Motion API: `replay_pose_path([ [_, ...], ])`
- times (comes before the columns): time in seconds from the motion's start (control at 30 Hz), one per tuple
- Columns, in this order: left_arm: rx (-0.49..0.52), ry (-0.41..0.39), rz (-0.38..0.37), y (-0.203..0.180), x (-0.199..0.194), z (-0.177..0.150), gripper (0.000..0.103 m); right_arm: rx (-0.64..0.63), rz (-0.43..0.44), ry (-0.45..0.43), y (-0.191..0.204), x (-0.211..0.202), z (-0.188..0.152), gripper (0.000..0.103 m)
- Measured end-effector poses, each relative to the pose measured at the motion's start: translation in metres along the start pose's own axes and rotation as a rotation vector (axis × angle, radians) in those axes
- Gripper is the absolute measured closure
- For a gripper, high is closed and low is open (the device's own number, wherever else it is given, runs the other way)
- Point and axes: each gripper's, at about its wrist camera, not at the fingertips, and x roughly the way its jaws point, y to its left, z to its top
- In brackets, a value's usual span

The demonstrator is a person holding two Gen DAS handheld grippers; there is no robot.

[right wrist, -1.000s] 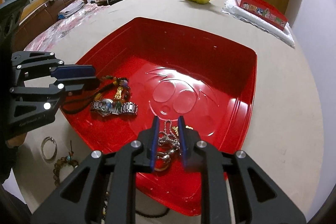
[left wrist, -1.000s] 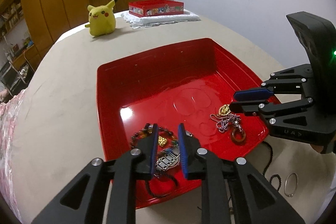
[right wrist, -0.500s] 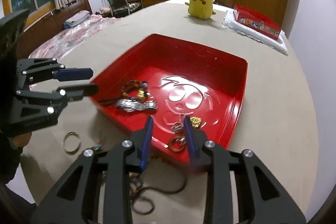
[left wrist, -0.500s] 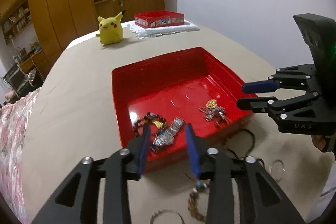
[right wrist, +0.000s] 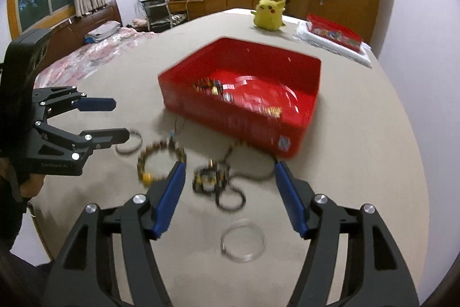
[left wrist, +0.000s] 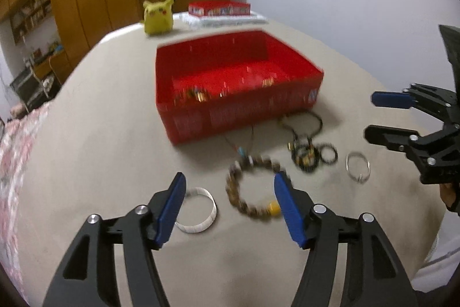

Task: Organize jewelry
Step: 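Grasp the brown wooden bead bracelet with the left tool while the right tool grasps the silver cuff bangle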

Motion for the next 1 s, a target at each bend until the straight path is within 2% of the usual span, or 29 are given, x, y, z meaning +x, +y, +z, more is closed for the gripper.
replay_pose_path([
  [0.2, -0.040, 0.054, -0.036, -0.010, 0.015, -0.026, 0.041, 0.026, -0.055, 0.012, 0.003, 0.000, -0.041, 0.038],
  [0.43, -0.072, 0.042, -0.005, -0.001, 0.025, -0.016, 0.042, 0.077, -0.061, 0.042, -0.005, 0.012, -0.062, 0.038],
  [0.73, -0.024, 0.071, 0.038, -0.005, 0.053, -0.004, 0.046, 0.070, -0.055, 0.080, -0.011, 0.033, -0.069, 0.039],
  [0.93, -0.017, 0.091, 0.034, -0.006, 0.065, -0.003, 0.046, 0.053, -0.042, 0.098, -0.018, 0.043, -0.064, 0.053],
  [1.0, -0.009, 0.090, 0.038, -0.007, 0.066, -0.003, 0.046, 0.051, -0.038, 0.100, -0.023, 0.046, -0.061, 0.053],
])
